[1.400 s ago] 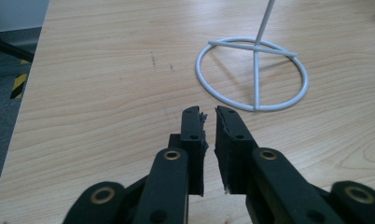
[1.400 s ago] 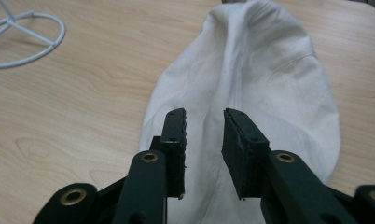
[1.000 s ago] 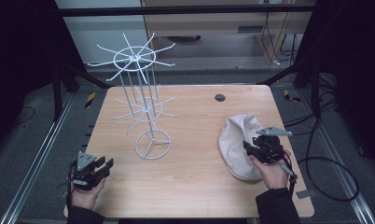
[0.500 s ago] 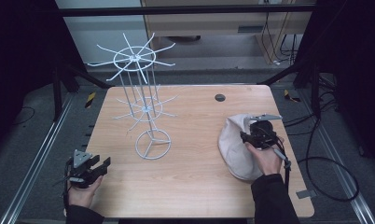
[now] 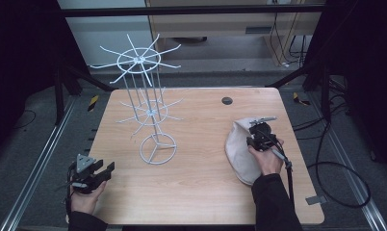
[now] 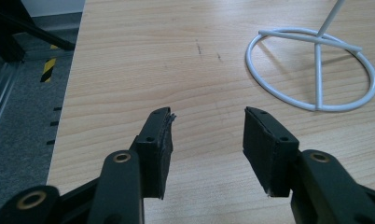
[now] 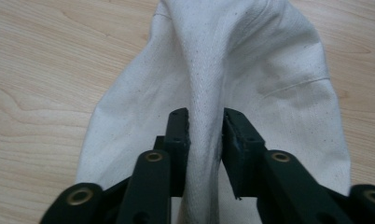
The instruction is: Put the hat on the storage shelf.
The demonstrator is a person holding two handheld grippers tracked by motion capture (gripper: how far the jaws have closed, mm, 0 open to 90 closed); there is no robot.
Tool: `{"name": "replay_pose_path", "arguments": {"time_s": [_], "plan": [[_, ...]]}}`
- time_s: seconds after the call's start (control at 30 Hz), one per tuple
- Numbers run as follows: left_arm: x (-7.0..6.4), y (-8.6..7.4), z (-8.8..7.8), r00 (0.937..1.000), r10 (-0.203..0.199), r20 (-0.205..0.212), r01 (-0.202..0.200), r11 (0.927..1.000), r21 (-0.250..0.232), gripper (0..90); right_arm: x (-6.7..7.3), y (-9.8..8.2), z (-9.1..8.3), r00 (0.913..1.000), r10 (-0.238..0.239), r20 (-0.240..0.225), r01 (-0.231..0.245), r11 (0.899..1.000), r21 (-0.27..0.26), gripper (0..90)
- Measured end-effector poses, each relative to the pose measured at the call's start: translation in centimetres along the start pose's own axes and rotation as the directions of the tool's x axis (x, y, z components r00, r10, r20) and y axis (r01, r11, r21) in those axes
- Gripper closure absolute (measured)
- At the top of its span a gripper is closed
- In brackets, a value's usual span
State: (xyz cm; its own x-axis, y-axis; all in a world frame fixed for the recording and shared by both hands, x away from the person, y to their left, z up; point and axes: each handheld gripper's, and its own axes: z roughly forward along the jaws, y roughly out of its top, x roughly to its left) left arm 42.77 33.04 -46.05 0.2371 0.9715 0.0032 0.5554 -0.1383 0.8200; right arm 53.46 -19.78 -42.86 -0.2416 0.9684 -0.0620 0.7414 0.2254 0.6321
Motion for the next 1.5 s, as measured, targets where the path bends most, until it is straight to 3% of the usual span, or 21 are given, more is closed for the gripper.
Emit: {"name": "replay_pose_path", "arguments": {"time_s": [0.1, 0.23, 0.5, 0.67, 0.83, 1.03, 1.07, 1.13, 1.17, 1.2, 1.23, 1.27, 1.3, 1.33, 1.4, 1.43, 1.5], "plan": [[0.0, 0.0, 0.0, 1.0, 0.0, 0.002, 0.0, 1.0, 0.0, 52.2, 0.1, 0.1, 0.0, 0.9996, -0.004, 0.026, 0.004, 1.0, 0.007, 82.1], [0.0, 0.0, -0.1, 1.0, 0.001, 0.002, -0.001, 1.0, -0.001, 52.7, -0.2, 0.2, 0.0, 0.9997, 0.01, 0.024, -0.01, 1.0, 0.014, 87.5], [0.0, 0.1, -0.1, 1.0, -0.002, 0.005, 0.002, 1.0, -0.002, 53.4, -0.9, 0.2, -1.0, 0.9989, 0.039, -0.025, -0.04, 0.999, -0.007, 88.1], [0.0, 0.1, -0.1, 1.0, -0.005, 0.005, 0.005, 1.0, -0.006, 53.6, -1.0, 0.5, -3.2, 0.9995, 0.007, -0.032, -0.009, 0.998, -0.066, 88.3], [-0.1, 0.1, -0.2, 1.0, -0.005, 0.006, 0.005, 1.0, -0.006, 53.7, -1.2, 0.6, -4.6, 0.9971, 0.014, -0.074, -0.023, 0.993, -0.113, 88.3], [-0.1, 0.1, -0.2, 1.0, -0.005, 0.007, 0.005, 0.9999, -0.012, 53.9, -1.2, 0.3, -6.5, 0.9954, -0.022, -0.093, 0.003, 0.98, -0.2, 88.3], [-0.2, 0.1, -0.2, 1.0, -0.003, 0.006, 0.003, 0.9999, -0.013, 53.9, -1.1, 0.1, -7.2, 0.9942, -0.035, -0.101, 0.011, 0.972, -0.234, 88.3], [-0.1, 0.1, -0.3, 1.0, 0.0, 0.005, 0.0, 0.9999, -0.014, 53.9, -1.1, 0.0, -7.5, 0.9932, -0.044, -0.108, 0.015, 0.967, -0.255, 88.4], [-0.2, 0.1, -0.3, 1.0, -0.001, 0.005, 0.002, 0.9999, -0.016, 53.9, -1.0, -0.3, -8.1, 0.9905, -0.061, -0.124, 0.021, 0.954, -0.299, 88.4], [-0.2, 0.1, -0.3, 1.0, -0.004, 0.005, 0.004, 0.9999, -0.016, 53.9, -0.9, -0.4, -8.5, 0.9886, -0.065, -0.136, 0.018, 0.947, -0.32, 88.4], [-0.2, 0.1, -0.3, 1.0, -0.004, 0.005, 0.004, 0.9999, -0.016, 53.9, -0.9, -0.4, -8.5, 0.9886, -0.065, -0.136, 0.018, 0.947, -0.32, 88.4], [-0.2, 0.1, -0.3, 1.0, -0.001, 0.005, 0.001, 0.9999, -0.016, 53.9, -0.8, -0.8, -9.2, 0.9851, -0.077, -0.154, 0.016, 0.93, -0.368, 88.4], [-0.2, 0.1, -0.3, 1.0, -0.001, 0.005, 0.001, 0.9999, -0.016, 53.9, -0.8, -0.8, -9.2, 0.9851, -0.077, -0.154, 0.016, 0.93, -0.368, 88.4], [-0.2, 0.1, -0.3, 1.0, -0.002, 0.005, 0.002, 0.9998, -0.017, 53.9, -0.7, -0.9, -9.5, 0.9842, -0.082, -0.157, 0.016, 0.923, -0.384, 88.4], [-0.2, 0.1, -0.3, 1.0, -0.002, 0.006, 0.002, 0.9998, -0.018, 53.9, -0.5, -1.2, -10.1, 0.9809, -0.09, -0.173, 0.008, 0.905, -0.426, 88.4], [-0.2, 0.1, -0.3, 1.0, -0.001, 0.007, 0.002, 0.9999, -0.017, 53.9, -0.3, -1.6, -10.8, 0.9771, -0.101, -0.187, 0.002, 0.884, -0.468, 88.4], [-0.2, 0.1, -0.3, 1.0, -0.002, 0.006, 0.002, 0.9999, -0.017, 53.9, -0.2, -1.9, -11.3, 0.9741, -0.109, -0.198, -0.004, 0.868, -0.496, 88.4]]}}
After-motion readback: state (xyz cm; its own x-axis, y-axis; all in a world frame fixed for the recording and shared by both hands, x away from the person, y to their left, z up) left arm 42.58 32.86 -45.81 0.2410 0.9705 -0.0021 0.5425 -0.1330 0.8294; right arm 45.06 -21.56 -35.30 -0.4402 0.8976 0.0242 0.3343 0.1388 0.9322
